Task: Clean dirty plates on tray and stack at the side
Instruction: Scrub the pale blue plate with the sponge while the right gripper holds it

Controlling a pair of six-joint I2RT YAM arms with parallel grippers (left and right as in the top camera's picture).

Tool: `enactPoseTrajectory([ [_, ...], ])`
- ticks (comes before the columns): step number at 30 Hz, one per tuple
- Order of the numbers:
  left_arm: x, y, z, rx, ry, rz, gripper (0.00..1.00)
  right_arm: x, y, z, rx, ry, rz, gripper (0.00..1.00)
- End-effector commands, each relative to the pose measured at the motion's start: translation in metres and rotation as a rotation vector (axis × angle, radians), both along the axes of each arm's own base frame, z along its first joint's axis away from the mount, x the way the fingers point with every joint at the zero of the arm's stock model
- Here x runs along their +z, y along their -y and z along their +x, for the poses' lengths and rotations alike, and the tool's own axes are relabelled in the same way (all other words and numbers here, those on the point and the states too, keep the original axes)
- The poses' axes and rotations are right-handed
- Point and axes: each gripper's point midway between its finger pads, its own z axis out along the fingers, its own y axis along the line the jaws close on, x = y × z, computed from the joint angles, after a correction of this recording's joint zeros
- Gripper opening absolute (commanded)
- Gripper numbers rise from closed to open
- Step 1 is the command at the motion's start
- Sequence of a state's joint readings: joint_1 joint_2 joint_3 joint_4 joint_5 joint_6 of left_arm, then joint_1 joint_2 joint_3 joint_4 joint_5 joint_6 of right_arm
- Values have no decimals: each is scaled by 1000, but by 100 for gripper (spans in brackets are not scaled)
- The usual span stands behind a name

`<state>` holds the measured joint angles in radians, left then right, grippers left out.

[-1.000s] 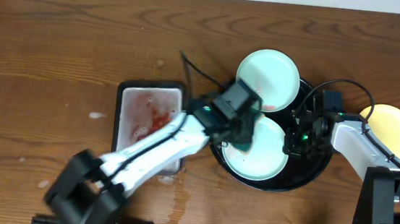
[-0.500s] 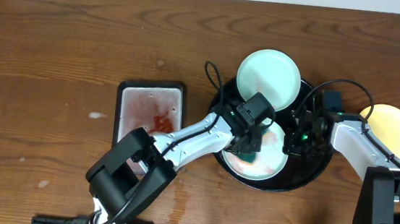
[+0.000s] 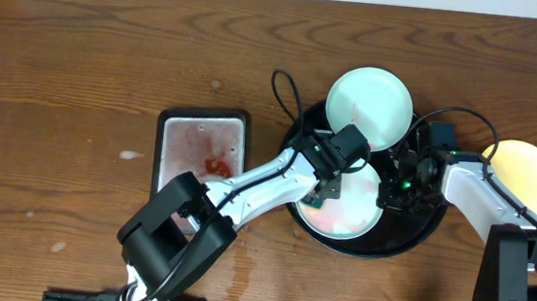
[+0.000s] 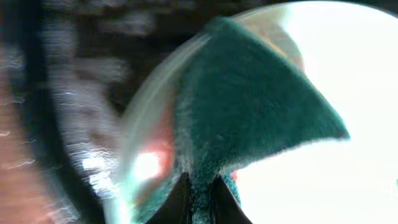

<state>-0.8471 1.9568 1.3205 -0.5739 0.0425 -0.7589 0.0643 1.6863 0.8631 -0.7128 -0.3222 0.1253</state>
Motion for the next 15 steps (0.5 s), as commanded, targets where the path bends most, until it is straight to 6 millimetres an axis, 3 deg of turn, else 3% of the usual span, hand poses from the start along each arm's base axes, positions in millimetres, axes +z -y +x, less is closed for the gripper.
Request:
enactPoseTrajectory([
  [1,-15,42,-19,-72,-167,-226,7,-7,11,1,-9,-3,-71,1],
  [4,-13,69,-30,-133,-232,-354,7,-7,11,1,-9,-2,-71,1],
  [15,-15,88,-44,-386,-140,-367,8,-7,11,2,-9,2,-72,1],
])
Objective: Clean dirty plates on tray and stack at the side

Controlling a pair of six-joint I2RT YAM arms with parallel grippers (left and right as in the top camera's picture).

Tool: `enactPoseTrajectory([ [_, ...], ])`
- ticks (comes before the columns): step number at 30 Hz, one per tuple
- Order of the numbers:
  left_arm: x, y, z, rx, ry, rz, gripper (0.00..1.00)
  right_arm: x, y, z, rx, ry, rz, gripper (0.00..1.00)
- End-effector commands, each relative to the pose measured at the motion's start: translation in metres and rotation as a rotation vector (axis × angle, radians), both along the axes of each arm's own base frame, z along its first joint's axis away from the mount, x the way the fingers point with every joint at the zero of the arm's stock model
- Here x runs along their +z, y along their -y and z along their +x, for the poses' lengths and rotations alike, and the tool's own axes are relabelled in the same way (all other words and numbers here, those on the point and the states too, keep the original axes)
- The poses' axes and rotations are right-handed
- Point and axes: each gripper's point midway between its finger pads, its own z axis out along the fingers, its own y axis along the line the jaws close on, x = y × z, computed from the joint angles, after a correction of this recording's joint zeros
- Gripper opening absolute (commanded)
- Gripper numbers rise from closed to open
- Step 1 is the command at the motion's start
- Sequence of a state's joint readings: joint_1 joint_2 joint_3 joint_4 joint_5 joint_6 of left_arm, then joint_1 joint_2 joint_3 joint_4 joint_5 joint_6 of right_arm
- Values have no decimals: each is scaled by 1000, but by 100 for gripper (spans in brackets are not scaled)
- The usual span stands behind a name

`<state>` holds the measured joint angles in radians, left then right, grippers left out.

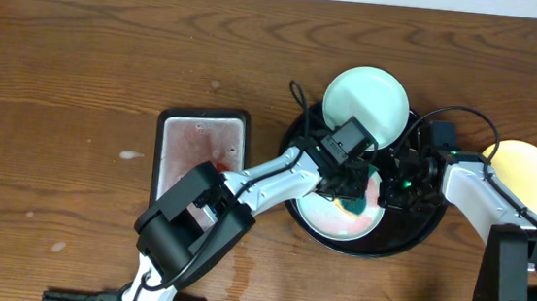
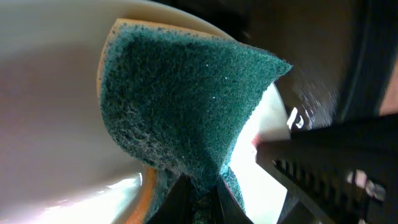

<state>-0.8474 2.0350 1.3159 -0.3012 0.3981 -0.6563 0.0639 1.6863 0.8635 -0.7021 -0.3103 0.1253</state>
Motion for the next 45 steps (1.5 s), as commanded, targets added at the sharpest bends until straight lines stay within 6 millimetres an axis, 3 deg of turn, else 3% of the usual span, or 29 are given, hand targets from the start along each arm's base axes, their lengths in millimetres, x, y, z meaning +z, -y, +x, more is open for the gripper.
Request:
enactPoseTrajectory([
  [1,-14,12,-32,-191,-14,-21,8,-7,10,-1,-9,-10,-64,1],
  [4,-19,2,-27,-170,-8,24,7,-7,11,-1,-9,-10,-72,1],
  [6,-27,-16,-17,-79,-15,107,7,-7,11,-1,-9,-10,-72,1],
  [11,-42,-83,-4,173,-64,376,7,-7,11,-1,-9,-10,-71,1],
  [12,-42,-99,-1,206,-51,442,7,-7,11,-1,-9,-10,-71,1],
  [17,-21,-143,8,284,60,624,7,-7,12,-1,-10,-9,-75,1],
  [21,5,-153,16,314,141,644,7,-7,12,0,-10,-8,-75,1],
  [26,37,-145,18,307,177,555,7,-7,12,1,-10,-4,-74,1],
  [29,73,-147,13,305,207,485,7,-3,11,12,-49,34,-68,1],
  [34,113,-181,4,347,214,475,8,12,10,22,-64,98,-62,1],
  [37,124,-221,0,393,189,547,8,28,12,24,-67,145,-71,1],
  [41,115,-269,-1,459,128,646,8,55,20,24,-101,223,-148,1],
  [45,92,-301,-3,524,45,677,8,87,22,21,-86,338,-258,1],
])
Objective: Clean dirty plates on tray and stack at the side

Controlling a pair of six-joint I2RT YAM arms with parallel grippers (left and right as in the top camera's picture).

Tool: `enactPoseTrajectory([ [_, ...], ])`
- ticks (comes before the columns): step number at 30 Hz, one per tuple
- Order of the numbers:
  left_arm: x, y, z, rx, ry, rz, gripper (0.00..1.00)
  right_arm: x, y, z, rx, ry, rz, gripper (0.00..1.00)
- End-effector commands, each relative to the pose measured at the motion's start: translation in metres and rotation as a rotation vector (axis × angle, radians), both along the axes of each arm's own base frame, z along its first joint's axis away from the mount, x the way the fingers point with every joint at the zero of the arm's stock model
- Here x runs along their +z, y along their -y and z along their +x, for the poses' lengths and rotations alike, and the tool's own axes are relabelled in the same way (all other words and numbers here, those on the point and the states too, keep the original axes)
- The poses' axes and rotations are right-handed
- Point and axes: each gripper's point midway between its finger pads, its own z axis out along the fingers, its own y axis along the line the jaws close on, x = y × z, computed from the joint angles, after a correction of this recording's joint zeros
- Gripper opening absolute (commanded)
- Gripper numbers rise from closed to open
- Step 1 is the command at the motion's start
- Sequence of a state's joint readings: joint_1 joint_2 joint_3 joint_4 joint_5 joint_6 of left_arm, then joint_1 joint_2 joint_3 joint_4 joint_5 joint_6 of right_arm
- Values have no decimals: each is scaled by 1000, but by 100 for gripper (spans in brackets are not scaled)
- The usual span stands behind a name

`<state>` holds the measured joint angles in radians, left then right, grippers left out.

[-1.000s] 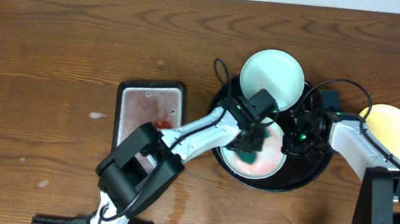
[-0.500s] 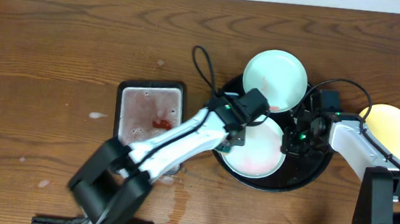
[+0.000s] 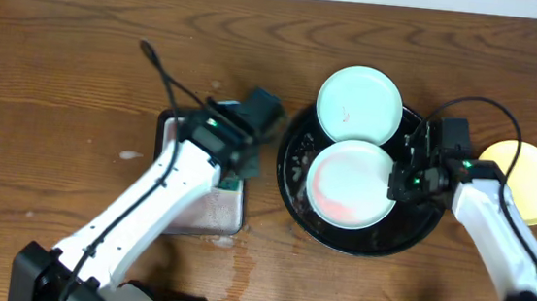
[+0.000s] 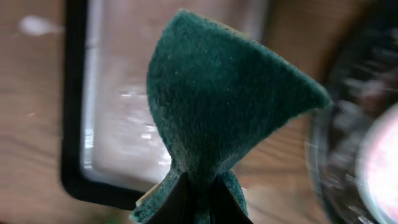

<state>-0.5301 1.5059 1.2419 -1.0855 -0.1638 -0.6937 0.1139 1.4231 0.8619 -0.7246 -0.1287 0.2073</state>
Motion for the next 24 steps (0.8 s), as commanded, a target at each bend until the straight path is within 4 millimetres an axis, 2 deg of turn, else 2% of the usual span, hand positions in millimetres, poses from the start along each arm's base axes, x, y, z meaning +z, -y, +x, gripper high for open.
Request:
enactPoseTrajectory([
  [1,-22,-29,-5,28,-62,35,8,33,10,3,-40,134,-159,1],
  [3,-33,-30,-5,3,-85,-7,9,50,16,3,-59,207,-269,1],
  [4,-38,-30,-4,-5,-92,-26,14,60,19,3,-61,252,-329,1],
  [6,-42,-33,-5,-4,-102,-38,17,77,18,3,-50,329,-416,1],
  [9,-40,-35,-5,-18,-105,-41,31,104,13,1,-25,454,-550,1],
  [13,-34,-35,-7,-23,-90,-49,41,133,-2,-4,24,600,-686,1],
  [15,-24,-34,-10,-25,-65,-68,42,148,-19,-10,99,680,-765,1],
  [18,-8,-32,-14,-31,-18,-106,42,159,-34,-17,169,745,-830,1],
  [20,5,-33,-18,-33,23,-121,43,167,-39,-20,192,782,-874,1],
  [24,31,-37,-27,-38,111,-152,53,184,-47,-28,218,859,-960,1],
])
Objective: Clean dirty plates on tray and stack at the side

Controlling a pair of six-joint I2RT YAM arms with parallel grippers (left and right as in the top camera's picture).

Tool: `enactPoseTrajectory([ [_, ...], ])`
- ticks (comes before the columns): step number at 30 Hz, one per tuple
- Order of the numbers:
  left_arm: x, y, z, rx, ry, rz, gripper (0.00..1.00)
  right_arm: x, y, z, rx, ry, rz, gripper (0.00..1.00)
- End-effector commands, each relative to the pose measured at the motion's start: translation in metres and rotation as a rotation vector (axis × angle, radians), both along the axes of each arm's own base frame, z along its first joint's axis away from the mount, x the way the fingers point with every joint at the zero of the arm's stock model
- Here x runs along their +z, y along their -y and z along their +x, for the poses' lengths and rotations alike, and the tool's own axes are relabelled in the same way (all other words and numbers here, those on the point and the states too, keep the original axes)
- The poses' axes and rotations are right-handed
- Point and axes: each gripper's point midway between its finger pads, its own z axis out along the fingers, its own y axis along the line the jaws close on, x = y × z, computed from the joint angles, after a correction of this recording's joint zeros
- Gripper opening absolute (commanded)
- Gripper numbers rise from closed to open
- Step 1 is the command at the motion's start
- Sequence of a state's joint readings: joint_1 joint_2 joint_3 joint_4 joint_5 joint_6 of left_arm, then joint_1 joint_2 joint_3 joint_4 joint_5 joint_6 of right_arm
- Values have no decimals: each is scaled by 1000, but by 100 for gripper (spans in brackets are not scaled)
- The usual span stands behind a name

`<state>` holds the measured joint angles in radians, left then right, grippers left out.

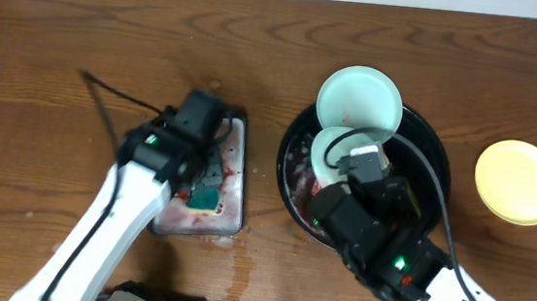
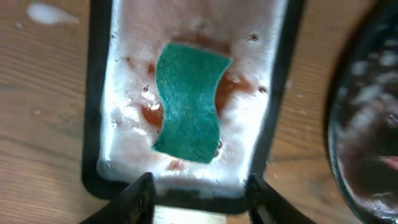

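Observation:
The green sponge [image 2: 188, 102] lies flat in the soapy rectangular black basin [image 2: 93, 93], among reddish suds; from overhead the sponge [image 1: 204, 199] is in the basin's near half. My left gripper [image 2: 200, 183] hangs open just over the basin's near rim, empty; overhead it [image 1: 206, 169] is above the basin [image 1: 241, 168]. On the round black tray [image 1: 434, 155] a pale green plate [image 1: 356, 98] rests at the far rim. A second whitish plate [image 1: 332, 151] with red smears is half hidden under my right arm [image 1: 369, 228]. The right gripper's fingers are hidden.
A yellow plate [image 1: 517, 182] sits on the wooden table to the right of the round tray. The round tray's edge [image 2: 348, 93] shows at the right of the left wrist view. A cable loops above the right arm.
The left gripper was shut on the sponge above the basin; now it is open and the sponge lies in the basin. The right arm has swung over the tray's near side, covering the whitish plate.
The left gripper held the sponge on the whitish plate's left side, then on its right side, while the right gripper was at the plate's right rim. Then the sponge was held over the basin with the plate left uncovered. Now the sponge lies released in the basin.

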<state>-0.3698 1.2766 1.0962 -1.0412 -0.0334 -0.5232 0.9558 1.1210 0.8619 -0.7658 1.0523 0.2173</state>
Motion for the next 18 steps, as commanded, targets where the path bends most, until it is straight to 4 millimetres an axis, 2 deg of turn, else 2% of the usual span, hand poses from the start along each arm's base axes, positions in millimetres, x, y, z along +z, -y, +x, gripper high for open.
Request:
enactPoseTrajectory([
  [1,24,-4,-10,-4,81,-32,56,37,6,-5,-40,165,-129,1],
  [2,28,-5,-12,-4,96,-38,59,38,5,-6,-36,175,-136,1],
  [4,38,-6,-15,-4,130,-51,77,41,2,-8,-24,186,-153,1],
  [5,41,-7,-16,-4,143,-56,81,42,1,-8,-15,182,-168,1],
  [18,43,-7,-17,-3,155,-61,83,51,-1,-6,8,182,-275,1],
])
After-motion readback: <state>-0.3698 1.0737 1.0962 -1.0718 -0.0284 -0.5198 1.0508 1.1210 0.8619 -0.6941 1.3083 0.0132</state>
